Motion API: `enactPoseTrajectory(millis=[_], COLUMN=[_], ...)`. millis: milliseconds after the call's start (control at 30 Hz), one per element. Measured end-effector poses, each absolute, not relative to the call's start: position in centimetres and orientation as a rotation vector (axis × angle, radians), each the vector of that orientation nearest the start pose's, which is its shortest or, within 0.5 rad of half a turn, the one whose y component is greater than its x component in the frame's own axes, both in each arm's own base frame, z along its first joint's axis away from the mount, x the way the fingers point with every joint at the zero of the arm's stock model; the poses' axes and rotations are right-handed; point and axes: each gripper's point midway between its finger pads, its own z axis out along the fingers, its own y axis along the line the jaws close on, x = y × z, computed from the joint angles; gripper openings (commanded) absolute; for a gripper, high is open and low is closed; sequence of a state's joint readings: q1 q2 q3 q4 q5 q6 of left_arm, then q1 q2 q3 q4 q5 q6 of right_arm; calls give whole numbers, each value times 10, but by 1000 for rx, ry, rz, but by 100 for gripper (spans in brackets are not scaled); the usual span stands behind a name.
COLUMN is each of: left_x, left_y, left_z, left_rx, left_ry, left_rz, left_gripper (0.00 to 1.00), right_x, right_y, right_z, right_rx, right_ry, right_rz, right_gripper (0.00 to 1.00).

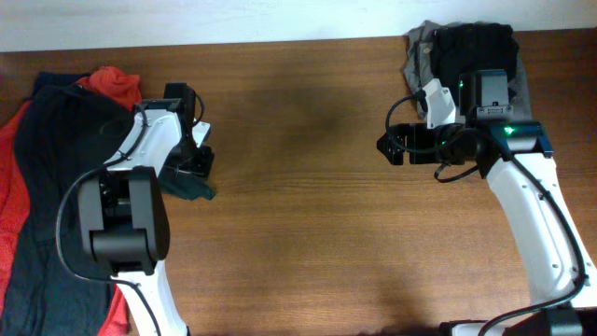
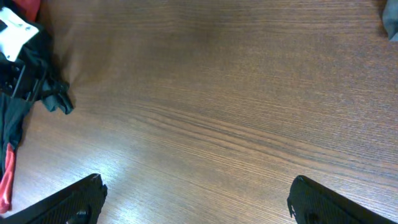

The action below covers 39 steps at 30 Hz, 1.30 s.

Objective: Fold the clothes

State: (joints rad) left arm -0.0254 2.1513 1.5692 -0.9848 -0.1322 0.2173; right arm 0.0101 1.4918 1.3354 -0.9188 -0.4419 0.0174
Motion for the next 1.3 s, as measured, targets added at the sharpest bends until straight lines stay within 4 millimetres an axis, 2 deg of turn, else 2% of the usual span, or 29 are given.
enactPoseTrajectory(millis=[100, 200, 233, 400, 533, 567, 600, 700, 867, 933, 1067, 1133, 1300], left_x=[403, 405, 406, 413, 432, 445, 466, 504, 551, 562, 582, 590, 593], left_y=[12, 12, 13, 10, -10, -19, -33, -66, -101, -110, -125, -131, -136], left_z=[3, 1, 1, 3, 21, 33, 55, 107, 187, 210, 249, 261, 276], left_rx=[362, 321, 296, 209, 186, 186, 197, 240, 222, 209, 157, 138, 129], left_ry=[3129, 3130, 3126, 3114, 3084, 3045, 2971, 2797, 2530, 2450, 2306, 2252, 2208], left_rz=[207, 208, 211, 193, 78, 43, -4, -116, -240, -275, -343, -373, -400], left_gripper=[39, 6, 1, 1, 1, 1, 1, 1, 1, 1, 1, 1, 1], right_x=[359, 359, 359, 359, 358, 359, 359, 357, 353, 351, 346, 342, 340], right_y=[77, 77, 77, 77, 77, 77, 77, 77, 77, 77, 78, 81, 90], right_z=[196, 196, 196, 196, 196, 196, 196, 195, 192, 192, 190, 190, 190], right_rx=[-138, -137, -137, -135, -127, -126, -126, -123, -117, -116, -112, -111, -139], right_ry=[2595, 2595, 2595, 2595, 2598, 2597, 2598, 2606, 2628, 2635, 2655, 2666, 2662], right_rz=[592, 592, 592, 593, 595, 595, 595, 597, 602, 604, 617, 641, 676], right_gripper=[99, 99, 99, 99, 99, 99, 99, 99, 99, 99, 99, 99, 99])
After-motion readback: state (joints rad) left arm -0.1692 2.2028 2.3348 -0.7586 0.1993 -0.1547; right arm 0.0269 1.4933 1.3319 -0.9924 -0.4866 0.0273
